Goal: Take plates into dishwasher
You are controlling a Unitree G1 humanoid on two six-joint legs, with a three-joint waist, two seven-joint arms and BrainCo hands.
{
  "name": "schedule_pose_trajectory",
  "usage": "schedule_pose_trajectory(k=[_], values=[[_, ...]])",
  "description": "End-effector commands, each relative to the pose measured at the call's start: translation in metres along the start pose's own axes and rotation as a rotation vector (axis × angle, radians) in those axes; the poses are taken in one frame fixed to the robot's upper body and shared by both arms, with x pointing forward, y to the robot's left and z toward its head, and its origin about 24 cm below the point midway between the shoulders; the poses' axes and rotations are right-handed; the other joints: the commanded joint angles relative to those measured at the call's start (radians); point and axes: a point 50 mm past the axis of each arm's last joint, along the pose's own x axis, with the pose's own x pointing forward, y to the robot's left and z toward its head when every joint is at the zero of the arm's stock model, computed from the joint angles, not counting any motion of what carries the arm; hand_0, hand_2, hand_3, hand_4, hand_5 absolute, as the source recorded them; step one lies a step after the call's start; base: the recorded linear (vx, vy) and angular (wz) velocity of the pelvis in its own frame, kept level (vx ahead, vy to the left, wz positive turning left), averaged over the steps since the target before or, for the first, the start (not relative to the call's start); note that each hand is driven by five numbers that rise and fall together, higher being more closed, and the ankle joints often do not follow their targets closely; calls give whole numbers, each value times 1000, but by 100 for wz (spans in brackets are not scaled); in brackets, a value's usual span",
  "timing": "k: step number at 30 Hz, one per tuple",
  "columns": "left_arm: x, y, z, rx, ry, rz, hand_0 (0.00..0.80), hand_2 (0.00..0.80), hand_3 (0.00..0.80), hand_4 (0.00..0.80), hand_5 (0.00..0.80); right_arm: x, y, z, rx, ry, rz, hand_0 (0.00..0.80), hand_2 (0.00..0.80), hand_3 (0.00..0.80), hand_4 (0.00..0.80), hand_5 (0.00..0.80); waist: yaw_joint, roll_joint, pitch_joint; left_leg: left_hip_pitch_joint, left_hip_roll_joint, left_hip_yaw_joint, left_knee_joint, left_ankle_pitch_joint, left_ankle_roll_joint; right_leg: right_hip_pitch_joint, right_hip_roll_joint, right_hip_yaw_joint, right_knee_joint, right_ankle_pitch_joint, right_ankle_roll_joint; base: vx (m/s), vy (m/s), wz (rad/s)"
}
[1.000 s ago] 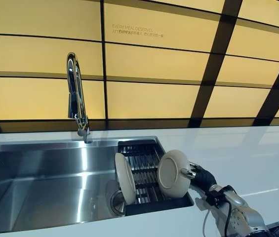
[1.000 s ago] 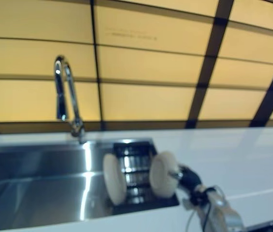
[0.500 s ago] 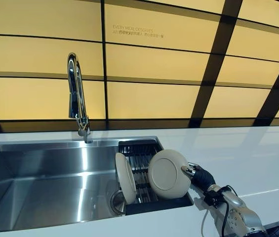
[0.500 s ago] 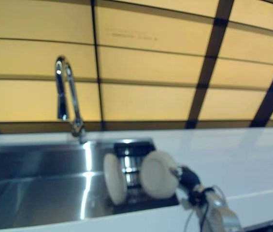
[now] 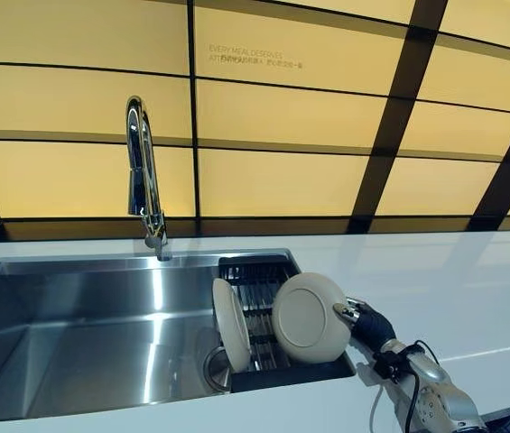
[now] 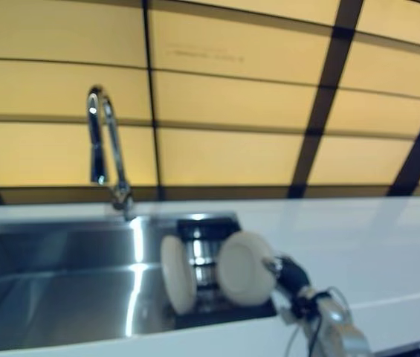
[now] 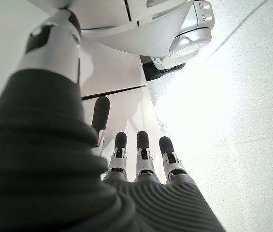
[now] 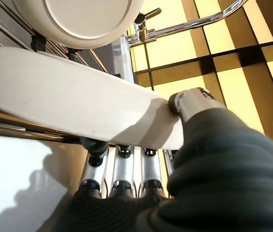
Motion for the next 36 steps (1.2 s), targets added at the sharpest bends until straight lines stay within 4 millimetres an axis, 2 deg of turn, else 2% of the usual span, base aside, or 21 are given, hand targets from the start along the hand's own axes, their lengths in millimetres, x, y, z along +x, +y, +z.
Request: schedule_pose_trajectory(k=[1,3,5,6,7,8,9,10,11,12,15,19,20,21,23,25,27,31,36], values=[[1,-20,82,42,-255,-47,0,0,0,0,0,9,25,-18,-14,4,44,800,800,800,800,800,37,14,97,55,-81,10,14,-68,36,62,-24,-23,21,-31,79,0,0,0],[1,-22,80,42,-251,-48,0,0,0,0,0,13,29,7,-63,-96,48,800,800,800,800,800,37,15,97,55,-80,12,14,-68,37,60,-25,-23,22,-30,79,0,0,0],[1,-22,80,43,-248,-48,0,0,0,0,0,14,31,20,-89,-144,53,800,800,800,800,800,37,16,96,56,-79,13,14,-69,37,59,-25,-21,22,-30,80,12,0,4],[1,-22,79,43,-247,-49,0,0,0,0,0,15,34,32,-112,-188,55,800,800,800,800,800,37,17,96,55,-79,15,15,-70,38,58,-26,-20,23,-30,79,11,0,6],[1,-22,78,42,-246,-48,0,0,0,0,0,16,38,56,-162,-278,58,800,800,800,800,800,38,17,96,54,-78,19,14,-71,39,55,-26,-18,24,-30,78,5,-1,6],[1,-22,78,42,-246,-48,0,0,0,0,0,16,39,60,-173,-296,56,800,800,800,800,800,39,17,96,53,-77,20,14,-72,39,54,-26,-18,24,-30,78,0,-1,7],[1,-22,77,39,-245,-47,0,0,0,0,0,15,42,83,-218,-370,50,800,800,800,800,800,38,17,94,52,-76,23,14,-73,40,51,-25,-15,25,-31,77,-1,-1,6],[1,-22,76,38,-245,-46,0,0,0,0,0,14,44,97,-237,-415,44,800,800,800,800,800,38,16,94,51,-75,26,14,-73,40,48,-25,-14,28,-31,76,0,-1,5],[1,-22,75,39,-246,-46,0,0,0,0,0,13,45,102,-252,-437,39,800,800,800,800,800,38,16,94,51,-75,27,14,-73,40,47,-25,-14,29,-31,76,3,-4,6],[1,-21,74,39,-247,-46,0,0,0,0,0,9,47,127,-283,-509,31,800,800,800,800,800,39,15,94,49,-74,28,13,-74,41,44,-24,-11,30,-31,75,3,-4,7],[1,-19,70,42,-246,-44,0,0,0,0,0,-1,51,164,-307,-616,17,800,800,800,800,800,40,12,92,44,-72,30,13,-74,41,38,-23,-7,33,-31,73,2,-4,3],[1,-14,68,50,-245,-43,0,0,0,0,0,-13,58,200,-283,-724,3,800,800,800,800,800,39,4,90,39,-71,30,13,-75,39,34,-23,-2,35,-30,72,0,0,0],[1,-14,68,50,-245,-43,0,0,0,0,0,-13,59,202,-282,-730,2,800,800,800,800,800,39,4,90,39,-71,30,13,-75,39,34,-24,-2,35,-30,72,0,0,0],[1,-12,67,54,-245,-44,0,0,0,0,0,-18,62,215,-279,-781,-9,800,800,800,800,800,40,2,91,37,-71,28,13,-75,38,33,-25,-3,34,-29,72,0,0,0],[1,-12,67,57,-246,-44,0,0,0,0,0,-22,65,224,-284,-816,-18,800,800,800,800,800,40,0,91,36,-71,26,13,-74,37,33,-25,-3,33,-27,72,0,0,0],[2,-11,68,64,-245,-45,0,0,0,0,0,-29,72,241,-281,-882,-32,800,800,800,800,800,41,-2,91,35,-73,23,12,-74,36,33,-26,-3,28,-23,72,0,0,0],[2,-10,68,66,-245,-45,0,0,0,0,0,-31,74,245,-279,-902,-33,800,800,800,800,800,41,-4,91,27,-75,25,13,-63,36,24,-28,-3,31,-14,70,0,0,0],[2,-10,63,75,-236,-45,0,0,0,0,0,-47,84,267,-317,-1043,-86,800,800,800,800,800,46,-4,87,24,-78,23,13,-62,37,20,-32,-5,29,-8,74,15,5,0],[2,-8,58,76,-225,-44,0,0,0,0,0,-61,80,283,-371,-1137,-192,800,800,800,800,800,42,-3,81,27,-82,22,14,-75,39,20,-35,-1,30,-15,81,17,35,1]])
